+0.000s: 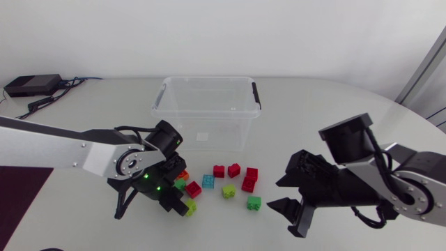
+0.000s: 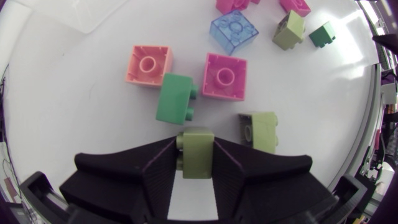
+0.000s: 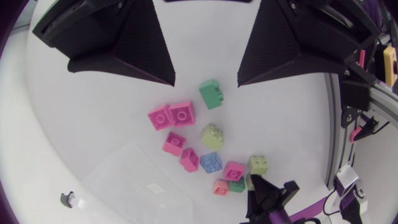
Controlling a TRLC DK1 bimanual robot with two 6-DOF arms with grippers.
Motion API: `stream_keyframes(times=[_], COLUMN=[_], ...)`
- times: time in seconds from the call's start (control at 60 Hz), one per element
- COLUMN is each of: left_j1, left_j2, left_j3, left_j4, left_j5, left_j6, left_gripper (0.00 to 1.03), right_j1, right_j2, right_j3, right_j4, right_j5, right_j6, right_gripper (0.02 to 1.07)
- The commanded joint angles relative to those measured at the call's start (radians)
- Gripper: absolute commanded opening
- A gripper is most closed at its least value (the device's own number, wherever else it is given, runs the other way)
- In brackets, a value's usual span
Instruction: Pick up the duplo bricks and place them in the container
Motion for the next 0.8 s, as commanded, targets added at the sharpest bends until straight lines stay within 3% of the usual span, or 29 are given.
stream_keyframes(times=[0.0,0.2,0.383,0.5,0.6,0.783], left_j1=[0.0,0.057,0.132,0.176,0.179,0.184], left_j2=[-0.081,-0.271,-0.366,-0.395,-0.409,-0.417], left_j3=[-0.014,0.068,0.176,0.211,0.213,0.236], left_j4=[-0.025,-0.113,-0.134,-0.093,-0.037,0.035], left_j5=[0.005,0.008,0.083,0.124,0.14,0.149], left_j6=[0.024,0.066,0.07,0.058,0.04,0.02], left_gripper=[0.25,0.25,0.25,0.25,0.25,0.25], right_j1=[0.022,0.045,0.091,0.097,0.105,0.111], right_j2=[0.07,0.206,0.255,0.32,0.354,0.38], right_j3=[-0.021,-0.002,0.008,0.022,0.027,0.053], right_j4=[0.032,0.085,0.102,0.125,0.154,0.187], right_j5=[-0.003,-0.002,0.003,0.004,0.006,0.05], right_j6=[-0.036,-0.074,-0.07,-0.07,-0.071,-0.064], right_gripper=[0.67,0.67,0.61,0.6,0.46,0.48])
